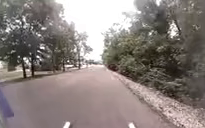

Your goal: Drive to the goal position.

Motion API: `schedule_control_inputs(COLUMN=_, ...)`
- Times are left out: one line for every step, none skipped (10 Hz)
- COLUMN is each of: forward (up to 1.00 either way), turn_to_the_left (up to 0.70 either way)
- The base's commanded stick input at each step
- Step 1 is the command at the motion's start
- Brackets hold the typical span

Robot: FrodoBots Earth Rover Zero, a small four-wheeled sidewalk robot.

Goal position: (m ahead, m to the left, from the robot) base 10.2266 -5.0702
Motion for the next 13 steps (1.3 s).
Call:
schedule_control_inputs(forward=0.6, turn_to_the_left=0.0)
schedule_control_inputs(forward=0.6, turn_to_the_left=0.0)
schedule_control_inputs(forward=0.6, turn_to_the_left=0.0)
schedule_control_inputs(forward=0.6, turn_to_the_left=0.0)
schedule_control_inputs(forward=0.6, turn_to_the_left=0.0)
schedule_control_inputs(forward=0.6, turn_to_the_left=0.0)
schedule_control_inputs(forward=0.6, turn_to_the_left=0.0)
schedule_control_inputs(forward=0.6, turn_to_the_left=0.0)
schedule_control_inputs(forward=0.6, turn_to_the_left=0.0)
schedule_control_inputs(forward=0.6, turn_to_the_left=0.0)
schedule_control_inputs(forward=0.6, turn_to_the_left=0.0)
schedule_control_inputs(forward=0.6, turn_to_the_left=0.0)
schedule_control_inputs(forward=0.6, turn_to_the_left=0.0)
